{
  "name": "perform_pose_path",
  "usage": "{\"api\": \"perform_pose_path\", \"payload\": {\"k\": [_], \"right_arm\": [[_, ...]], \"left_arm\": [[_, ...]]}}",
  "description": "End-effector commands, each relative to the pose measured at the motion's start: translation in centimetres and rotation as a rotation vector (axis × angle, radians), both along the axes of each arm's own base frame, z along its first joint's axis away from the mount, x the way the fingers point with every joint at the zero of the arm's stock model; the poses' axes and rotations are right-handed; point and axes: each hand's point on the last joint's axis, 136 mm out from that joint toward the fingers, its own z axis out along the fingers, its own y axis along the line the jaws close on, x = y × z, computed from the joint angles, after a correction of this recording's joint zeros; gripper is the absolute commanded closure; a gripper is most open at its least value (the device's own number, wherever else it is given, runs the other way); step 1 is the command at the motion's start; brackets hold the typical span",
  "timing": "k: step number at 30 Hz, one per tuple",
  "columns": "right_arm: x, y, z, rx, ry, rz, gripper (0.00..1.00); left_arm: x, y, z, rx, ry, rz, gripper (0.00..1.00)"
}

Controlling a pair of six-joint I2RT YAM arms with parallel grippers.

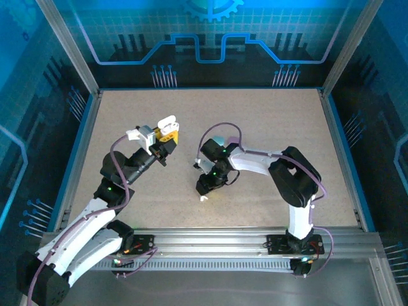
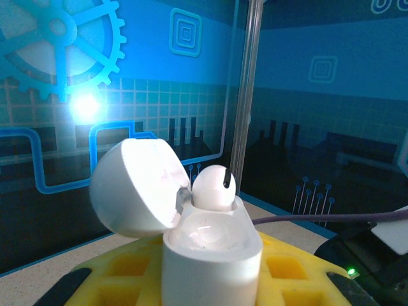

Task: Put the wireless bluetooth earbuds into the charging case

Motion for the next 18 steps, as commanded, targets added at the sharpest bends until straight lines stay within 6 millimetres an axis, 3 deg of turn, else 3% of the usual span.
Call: {"api": "perform_pose_path", "payload": {"k": [1, 14, 18], "right_arm": [[-1.4, 0.8, 0.2, 0.027, 0.048, 0.081, 0.58], [-3.1, 0.9, -1.6, -0.035, 0.084, 0.141, 0.65], [-3.0, 0.6, -1.6, -0.046, 0.075, 0.133, 0.73]], "left_arm": [[-0.4, 0.4, 2.8, -0.024, -0.073, 0.008, 0.78], [-0.2, 0.3, 2.7, -0.023, -0.069, 0.006, 0.78], [-0.2, 0.4, 2.7, -0.022, -0.071, 0.008, 0.78]]}}
